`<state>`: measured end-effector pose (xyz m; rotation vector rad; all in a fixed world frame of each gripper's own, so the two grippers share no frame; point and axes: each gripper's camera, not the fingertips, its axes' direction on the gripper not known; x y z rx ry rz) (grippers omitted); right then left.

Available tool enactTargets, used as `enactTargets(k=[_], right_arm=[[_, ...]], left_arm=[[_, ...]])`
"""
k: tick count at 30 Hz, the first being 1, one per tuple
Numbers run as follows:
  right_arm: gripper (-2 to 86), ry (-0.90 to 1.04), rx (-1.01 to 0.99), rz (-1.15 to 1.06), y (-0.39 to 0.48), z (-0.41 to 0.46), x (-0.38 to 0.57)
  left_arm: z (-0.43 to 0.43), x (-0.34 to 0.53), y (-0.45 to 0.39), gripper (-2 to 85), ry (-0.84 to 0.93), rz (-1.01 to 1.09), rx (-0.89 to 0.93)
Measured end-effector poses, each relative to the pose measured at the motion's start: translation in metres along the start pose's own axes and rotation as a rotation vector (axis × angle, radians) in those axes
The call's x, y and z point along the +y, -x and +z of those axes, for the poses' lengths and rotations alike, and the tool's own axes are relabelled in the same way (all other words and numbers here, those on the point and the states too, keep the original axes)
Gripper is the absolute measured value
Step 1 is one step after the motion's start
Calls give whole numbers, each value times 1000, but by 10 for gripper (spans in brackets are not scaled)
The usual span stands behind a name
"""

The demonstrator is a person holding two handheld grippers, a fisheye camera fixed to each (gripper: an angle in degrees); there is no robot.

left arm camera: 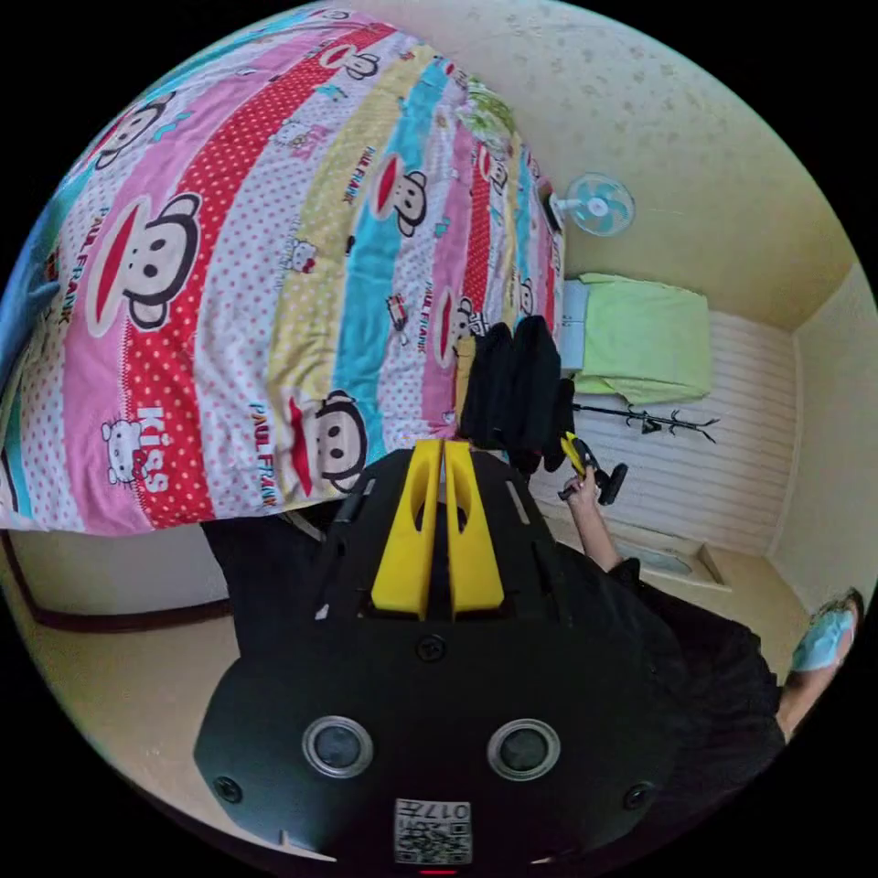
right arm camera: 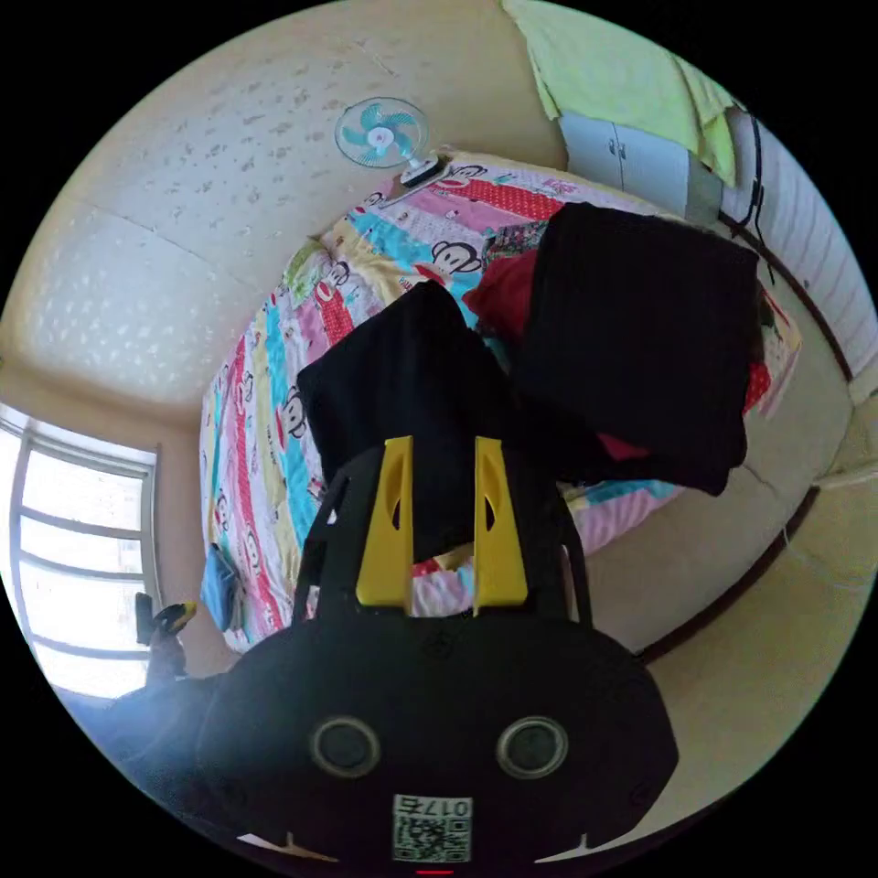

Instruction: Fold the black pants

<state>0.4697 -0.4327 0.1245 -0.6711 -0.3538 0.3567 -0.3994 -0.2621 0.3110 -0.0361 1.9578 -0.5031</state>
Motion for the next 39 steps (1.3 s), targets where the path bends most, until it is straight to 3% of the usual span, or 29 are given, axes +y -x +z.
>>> enactTargets(k=[2, 4, 8, 10, 11, 16, 20, 24, 26, 28, 32, 34, 39], right_arm=[[129, 120, -54, -23, -11, 26, -13], [145, 288, -275, -13, -25, 72, -13], [110, 251, -314, -40, -21, 76, 5], [76, 207, -711, -140, 0, 69, 8], [73, 187, -785, -167, 11, 67, 7], [56, 97, -1152, -530, 193, 48, -28], [47, 251, -1432, -672, 330, 72, -20], [42, 704, -1301, -892, 443, 129, 43], [41, 792, -1237, -954, 444, 148, 67], [56, 842, -1083, -873, 408, 177, 78], [81, 803, -841, -544, 302, 214, 67], [89, 694, -714, -316, 232, 219, 59], [98, 464, -572, 5, 172, 234, 48]], left_arm=[[17, 22, -9, -6, 19, 35, -34], [24, 44, -7, -6, 13, 12, -110], [24, 92, 13, -7, -68, -84, -104], [22, 111, 20, -8, -133, -116, -67], [20, 122, 23, -9, -179, -131, -42], [25, 144, 23, -10, -307, -136, 10], [48, 138, 12, -10, -333, -117, 5], [81, 135, 9, -10, -314, -144, 7], [91, 139, 10, -10, -312, -149, 3], [103, 144, 15, -10, -297, -174, -12], [136, 158, 32, -10, -262, -267, -44], [153, 160, 33, -10, -246, -293, -33], [203, 146, 6, -10, -178, -295, -148]])
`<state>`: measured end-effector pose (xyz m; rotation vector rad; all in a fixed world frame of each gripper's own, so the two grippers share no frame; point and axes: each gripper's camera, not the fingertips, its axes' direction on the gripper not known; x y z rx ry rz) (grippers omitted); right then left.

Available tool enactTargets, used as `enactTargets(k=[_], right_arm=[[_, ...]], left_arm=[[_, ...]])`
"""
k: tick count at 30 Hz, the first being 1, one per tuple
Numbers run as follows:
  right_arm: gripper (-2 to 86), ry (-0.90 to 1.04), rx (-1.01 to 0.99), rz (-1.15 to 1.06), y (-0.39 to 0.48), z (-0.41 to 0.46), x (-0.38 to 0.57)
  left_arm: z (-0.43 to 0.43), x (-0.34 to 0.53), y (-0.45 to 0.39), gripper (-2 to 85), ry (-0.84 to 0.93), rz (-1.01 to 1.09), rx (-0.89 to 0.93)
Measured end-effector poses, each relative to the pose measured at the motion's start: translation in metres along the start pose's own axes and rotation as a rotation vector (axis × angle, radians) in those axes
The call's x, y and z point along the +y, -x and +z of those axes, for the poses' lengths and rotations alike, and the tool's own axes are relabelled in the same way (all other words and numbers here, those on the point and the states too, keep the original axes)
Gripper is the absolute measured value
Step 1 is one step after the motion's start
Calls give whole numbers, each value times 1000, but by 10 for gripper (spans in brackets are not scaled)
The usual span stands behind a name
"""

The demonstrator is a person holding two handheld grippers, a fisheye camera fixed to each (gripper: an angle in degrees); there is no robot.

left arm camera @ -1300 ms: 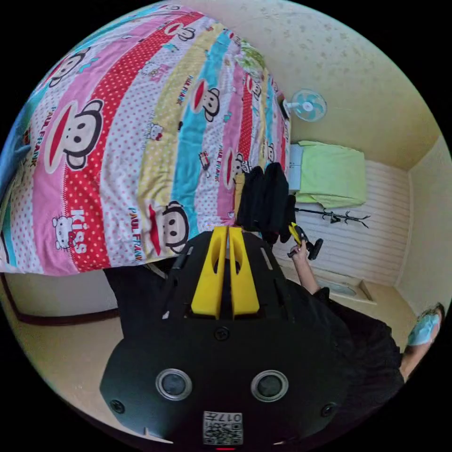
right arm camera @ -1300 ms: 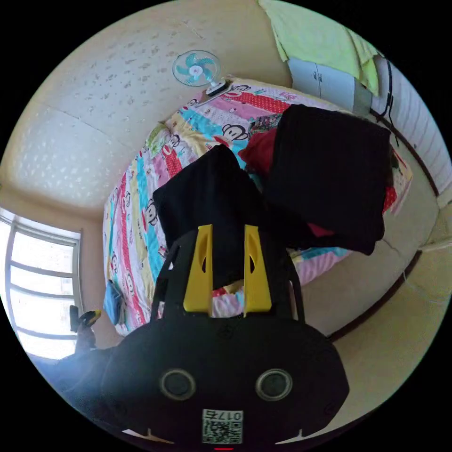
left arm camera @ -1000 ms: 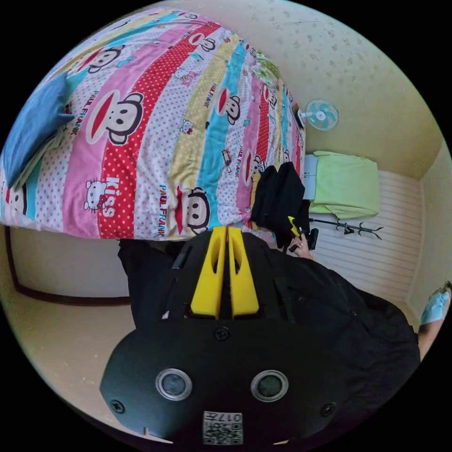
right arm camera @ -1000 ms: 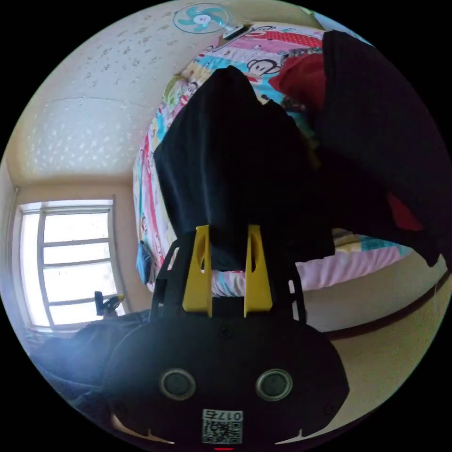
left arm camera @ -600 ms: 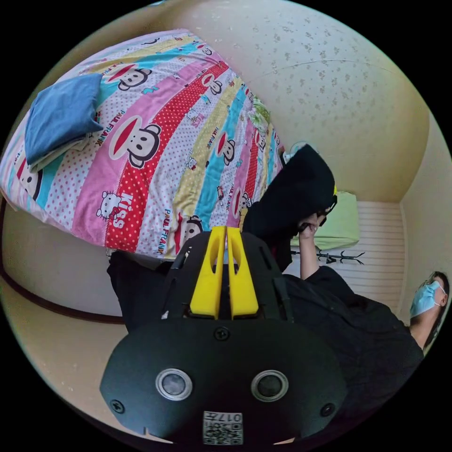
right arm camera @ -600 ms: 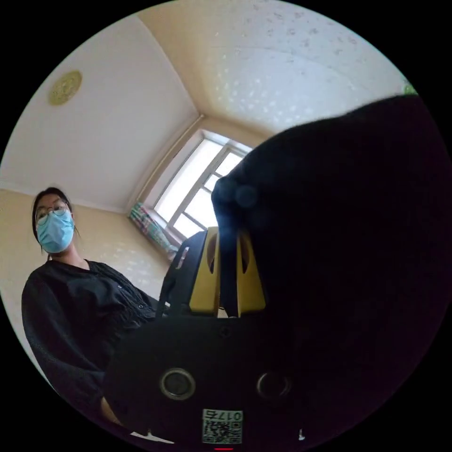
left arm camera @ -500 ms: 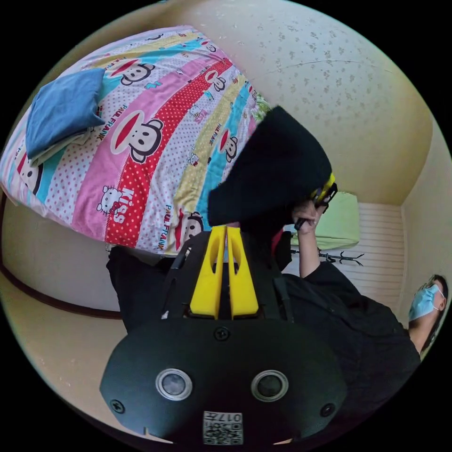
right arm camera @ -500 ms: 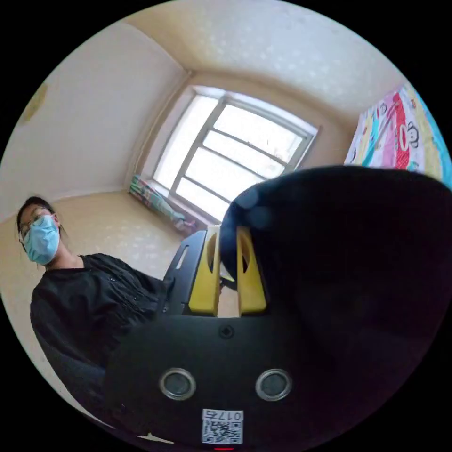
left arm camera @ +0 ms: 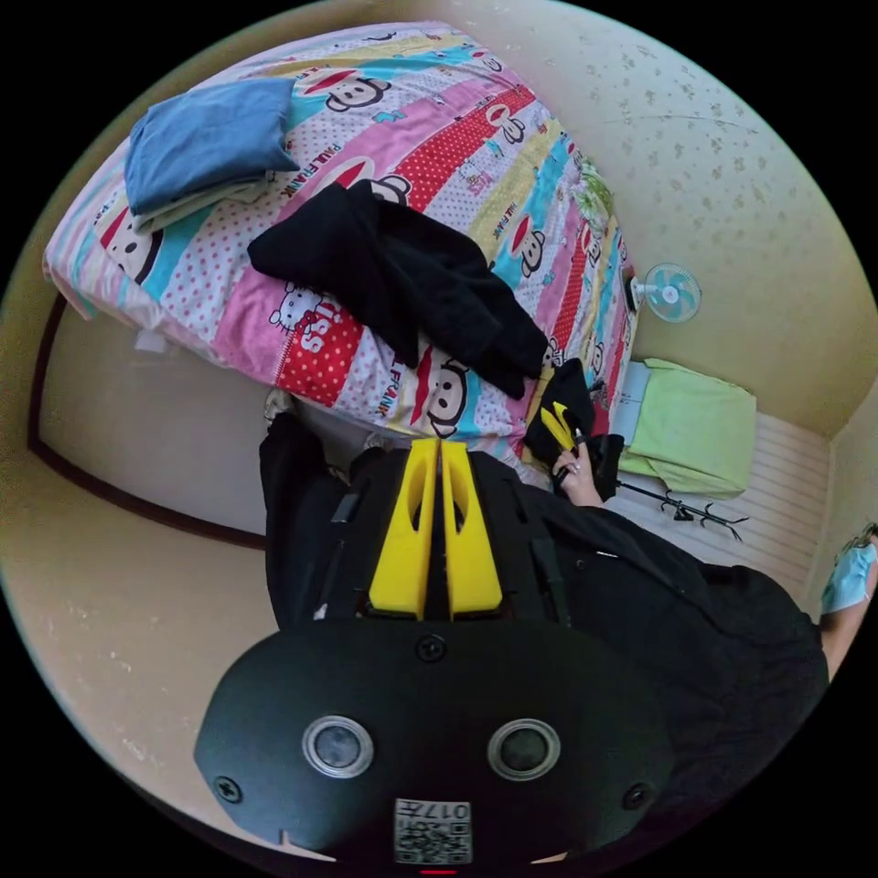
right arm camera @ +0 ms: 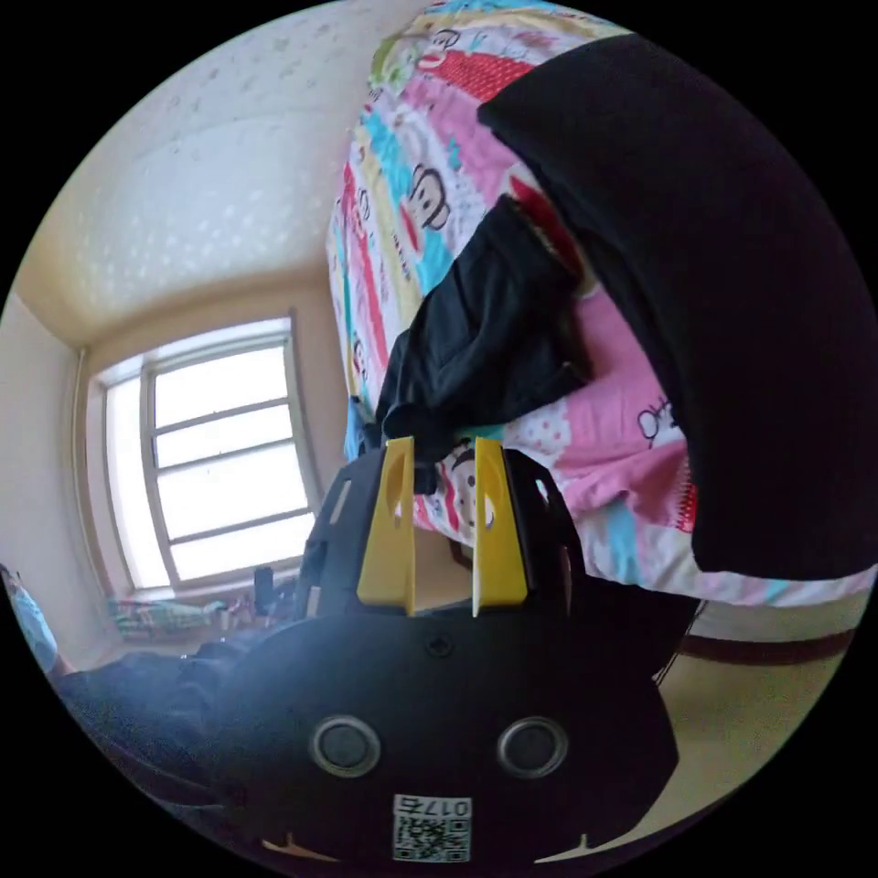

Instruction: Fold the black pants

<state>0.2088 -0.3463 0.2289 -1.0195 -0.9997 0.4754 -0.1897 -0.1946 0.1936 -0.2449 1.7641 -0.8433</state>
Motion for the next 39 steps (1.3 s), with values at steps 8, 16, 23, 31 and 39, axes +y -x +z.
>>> enactTargets(k=[8, 16, 23, 31, 39], right_arm=[[127, -187, 65, 291, -24, 106, -12], [82, -476, -284, 422, -49, 162, 40], [19, -246, -434, 67, 17, 140, 42], [10, 184, -657, -781, 292, 113, 136], [-1, 187, -687, -1358, 497, 22, 297]], left_arm=[[65, -15, -69, -8, 65, 72, -55], [101, 1, -91, -7, 91, 117, -135], [105, 0, -115, -4, 30, 273, -204], [76, -26, -156, 27, -126, 425, -84], [-52, 0, -167, 109, -489, 530, 84]])
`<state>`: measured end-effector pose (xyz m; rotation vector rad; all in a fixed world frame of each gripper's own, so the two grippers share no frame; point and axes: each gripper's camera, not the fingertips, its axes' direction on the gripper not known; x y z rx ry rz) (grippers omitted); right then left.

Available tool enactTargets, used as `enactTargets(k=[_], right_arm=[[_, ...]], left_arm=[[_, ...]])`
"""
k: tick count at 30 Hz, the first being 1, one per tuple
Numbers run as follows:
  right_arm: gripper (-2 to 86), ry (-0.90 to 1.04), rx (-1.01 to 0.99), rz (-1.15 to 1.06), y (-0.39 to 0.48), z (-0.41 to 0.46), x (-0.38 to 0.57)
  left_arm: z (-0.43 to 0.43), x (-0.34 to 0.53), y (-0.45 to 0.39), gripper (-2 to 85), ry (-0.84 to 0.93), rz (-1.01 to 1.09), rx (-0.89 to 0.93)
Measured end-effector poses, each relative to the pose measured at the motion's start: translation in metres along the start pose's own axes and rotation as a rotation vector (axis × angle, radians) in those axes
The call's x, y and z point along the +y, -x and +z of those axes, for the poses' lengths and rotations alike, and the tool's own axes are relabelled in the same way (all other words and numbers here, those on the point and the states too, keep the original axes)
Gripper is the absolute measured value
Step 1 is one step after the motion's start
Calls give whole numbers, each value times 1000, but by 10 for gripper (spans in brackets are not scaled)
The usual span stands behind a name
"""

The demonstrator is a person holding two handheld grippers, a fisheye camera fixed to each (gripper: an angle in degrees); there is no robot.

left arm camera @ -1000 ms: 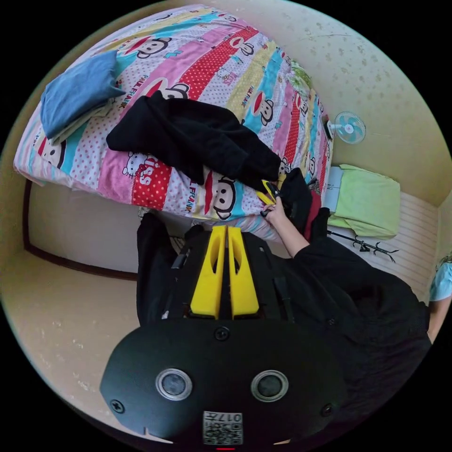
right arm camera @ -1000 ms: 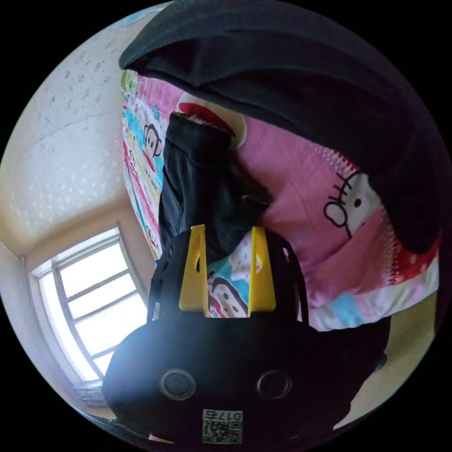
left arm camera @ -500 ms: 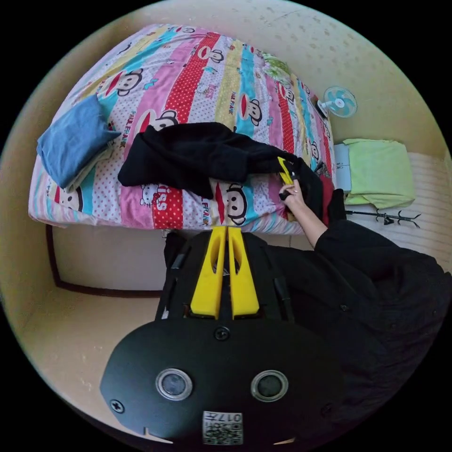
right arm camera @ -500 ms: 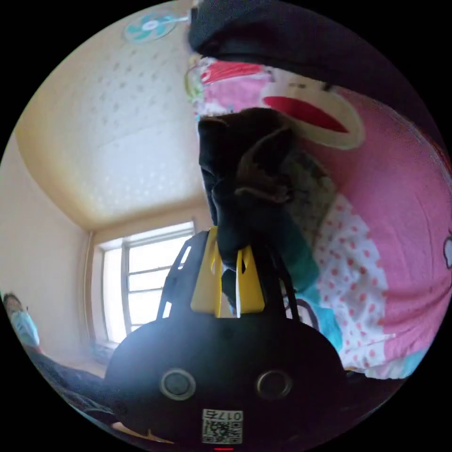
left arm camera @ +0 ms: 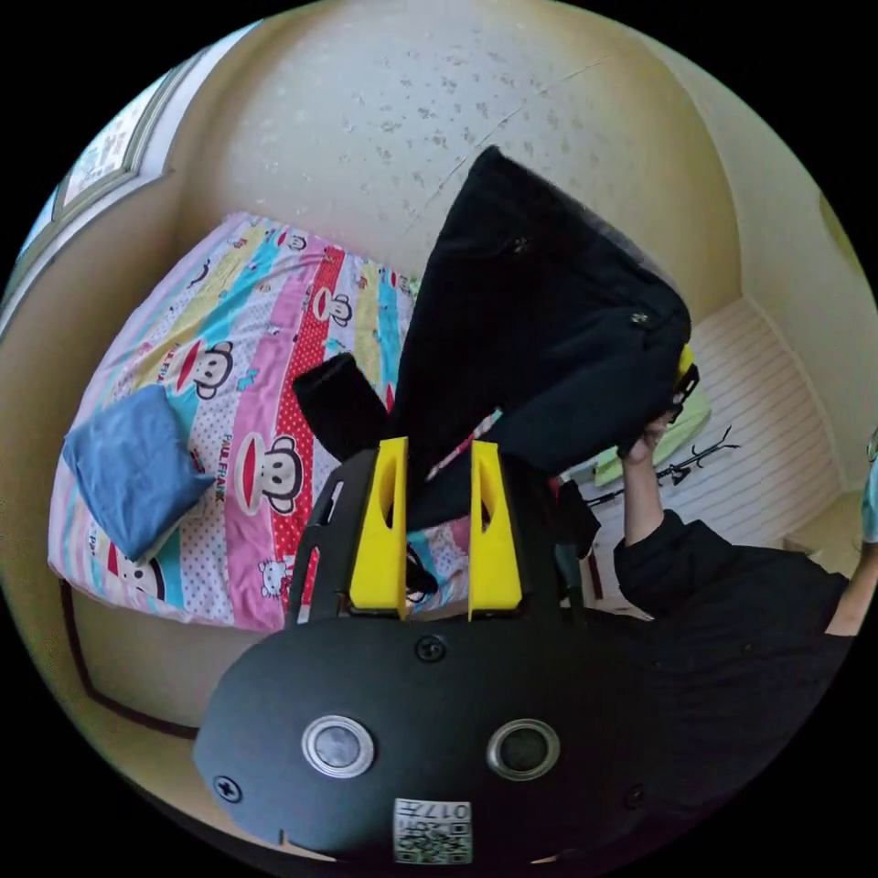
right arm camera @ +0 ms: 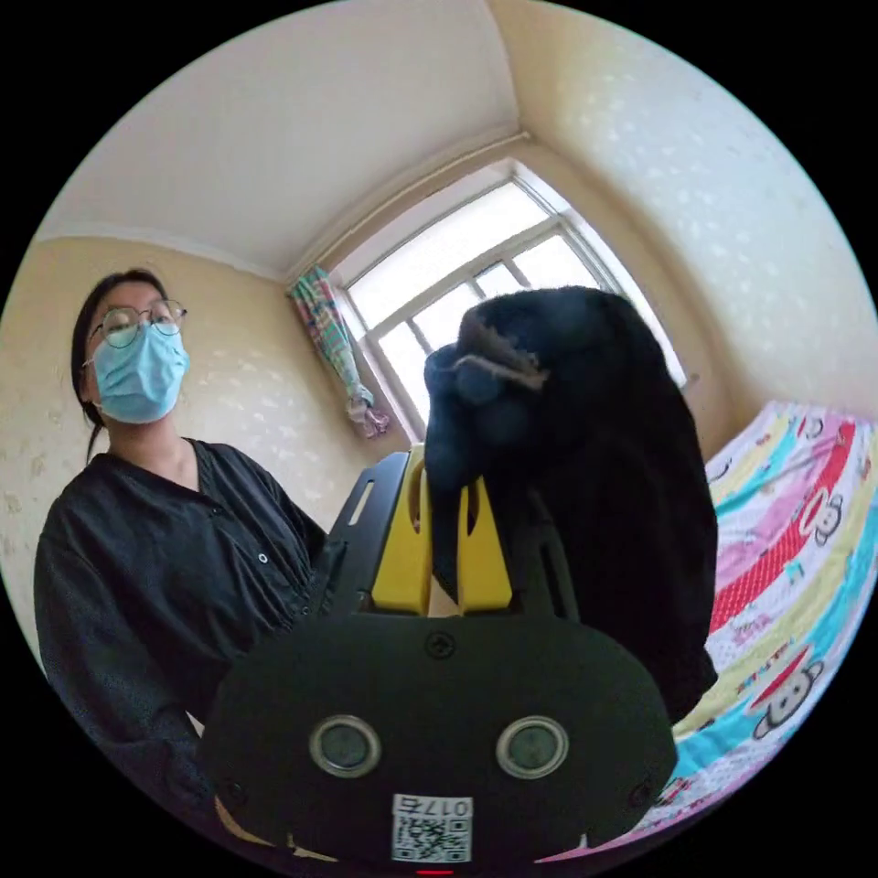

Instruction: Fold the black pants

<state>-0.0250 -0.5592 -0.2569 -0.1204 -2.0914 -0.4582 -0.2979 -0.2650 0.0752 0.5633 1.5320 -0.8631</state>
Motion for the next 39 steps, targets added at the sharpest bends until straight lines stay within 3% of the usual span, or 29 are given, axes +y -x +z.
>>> enactTargets(k=[3, 7, 10, 12, 16, 18, 23, 25, 27, 30, 39], right_arm=[[-3, -32, -89, -99, 54, 9, -47], [-4, -114, -312, -172, 114, 22, -77], [-3, -98, -416, -249, 165, 42, -86], [-3, -49, -396, -325, 205, 57, -90], [-3, -36, -290, -438, 288, 74, -93], [-3, -92, -253, -433, 310, 72, -89], [-2, -116, -324, -555, 354, 73, -72], [-2, -96, -313, -585, 366, 88, -63], [-3, -107, -328, -575, 365, 98, -59], [-3, -114, -390, -561, 357, 104, -61], [-3, -147, -359, -619, 349, 98, -56]], left_arm=[[-27, -4, -3, 113, -90, 31, 27], [-22, -14, -7, 140, -80, 47, 134], [-20, -27, -20, 173, -122, 100, 347], [-40, -43, -33, 162, -211, 199, 555], [-81, -79, -61, 133, -210, 428, 871], [-101, -105, -67, 151, -138, 502, 1061], [-114, -134, -39, 185, -20, 428, 1363], [-91, -146, -47, 185, 159, 347, 1445], [-51, -152, -68, 177, 343, 255, 1650], [-20, -155, -92, 174, 487, 195, 1870], [-39, -159, -36, 250, 351, -45, 1816]])
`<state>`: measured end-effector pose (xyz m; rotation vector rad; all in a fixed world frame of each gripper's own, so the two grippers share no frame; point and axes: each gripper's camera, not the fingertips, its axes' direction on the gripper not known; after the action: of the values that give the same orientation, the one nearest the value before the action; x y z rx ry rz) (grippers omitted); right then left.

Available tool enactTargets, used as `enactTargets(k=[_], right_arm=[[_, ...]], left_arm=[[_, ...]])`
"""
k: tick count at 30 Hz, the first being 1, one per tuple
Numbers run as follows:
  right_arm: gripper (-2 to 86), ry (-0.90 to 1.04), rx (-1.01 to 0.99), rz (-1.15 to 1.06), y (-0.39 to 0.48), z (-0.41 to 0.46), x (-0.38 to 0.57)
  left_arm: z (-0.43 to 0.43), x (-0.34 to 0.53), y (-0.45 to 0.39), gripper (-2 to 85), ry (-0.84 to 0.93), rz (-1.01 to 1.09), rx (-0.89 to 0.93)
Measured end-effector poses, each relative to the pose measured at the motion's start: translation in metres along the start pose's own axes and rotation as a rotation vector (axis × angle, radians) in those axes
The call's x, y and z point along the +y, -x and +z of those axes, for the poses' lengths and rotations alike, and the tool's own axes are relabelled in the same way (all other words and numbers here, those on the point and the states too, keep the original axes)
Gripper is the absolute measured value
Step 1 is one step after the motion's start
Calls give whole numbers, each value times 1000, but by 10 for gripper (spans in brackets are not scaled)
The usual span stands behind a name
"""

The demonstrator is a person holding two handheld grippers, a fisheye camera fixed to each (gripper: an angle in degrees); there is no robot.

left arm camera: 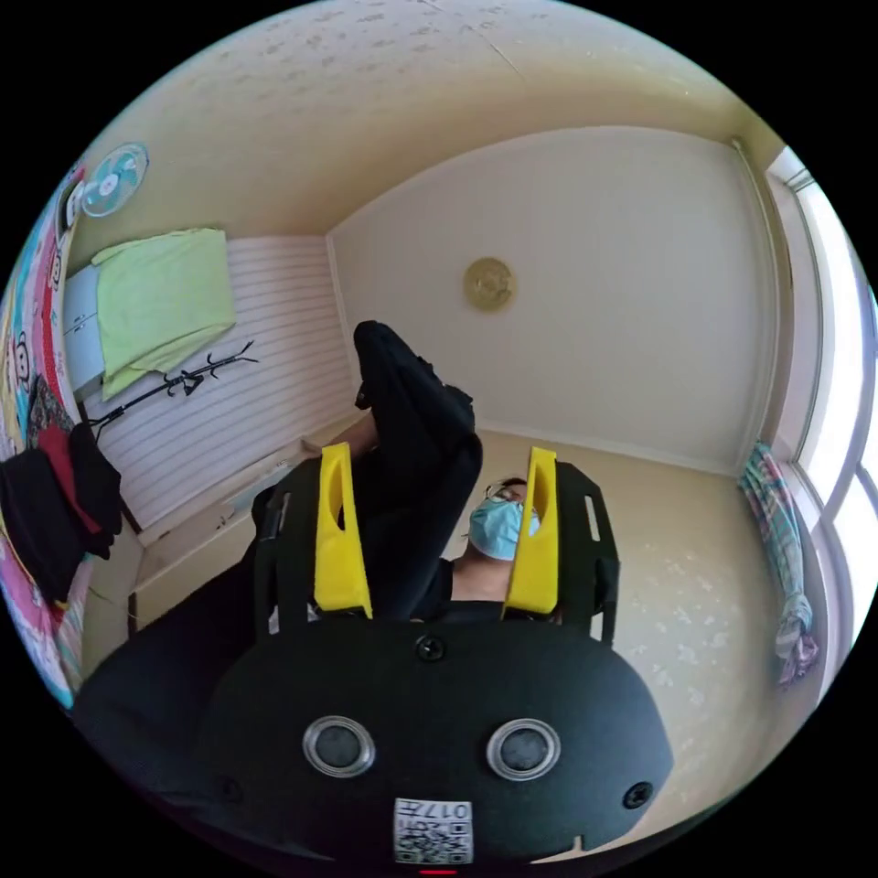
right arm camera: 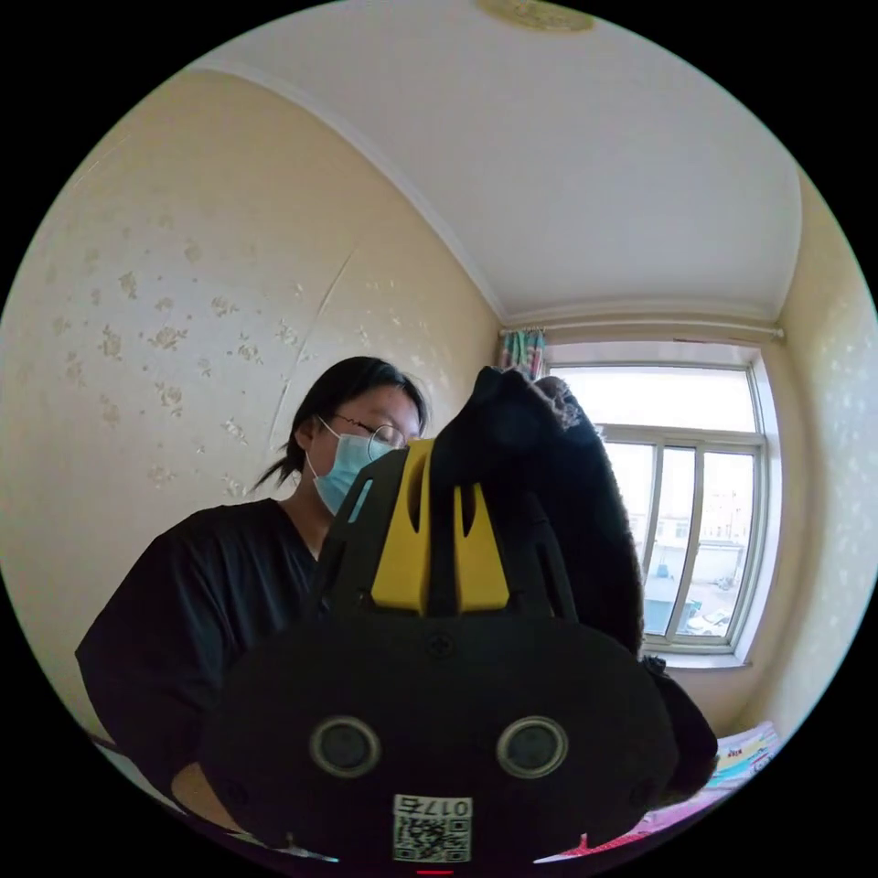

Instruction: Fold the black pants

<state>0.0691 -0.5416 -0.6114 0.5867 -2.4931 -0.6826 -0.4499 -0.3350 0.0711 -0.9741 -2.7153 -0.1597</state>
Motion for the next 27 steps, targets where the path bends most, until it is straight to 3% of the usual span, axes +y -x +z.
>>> enactTargets(k=[4, 7, 11, 13, 15, 17, 19, 21, 23, 25, 27], right_arm=[[-3, -45, -94, 26, -43, -5, 21], [-3, -34, -135, 74, -78, -13, 25], [-2, 0, -65, 36, -78, -36, 10], [0, 111, 242, -22, -66, -51, -9], [3, 175, 535, 43, -83, -66, -23], [9, 267, 776, 101, -128, -86, -34], [33, 339, 1079, 285, -235, -137, -42], [61, 370, 1312, 480, -322, -193, -31], [75, 448, 1545, 701, -385, -252, 9], [74, 620, 1706, 1001, -416, -315, 104], [74, 724, 1713, 1078, -416, -348, 184]], left_arm=[[21, -31, 13, 239, 67, -93, 0], [48, -60, 14, 116, 151, -108, -44], [53, -71, -62, 54, -15, 202, -155], [61, -76, -114, 51, -41, 384, -263], [72, -96, -176, 50, -150, 558, -578], [78, -142, -206, 50, -237, 580, -848], [71, -213, -217, 57, -326, 553, -1099], [38, -313, -210, 78, -369, 465, -1454], [-15, -345, -193, 81, -441, 234, -1638], [-73, -340, -170, 82, -490, 43, -1726], [-147, -301, -130, 83, -512, -65, -1757]])
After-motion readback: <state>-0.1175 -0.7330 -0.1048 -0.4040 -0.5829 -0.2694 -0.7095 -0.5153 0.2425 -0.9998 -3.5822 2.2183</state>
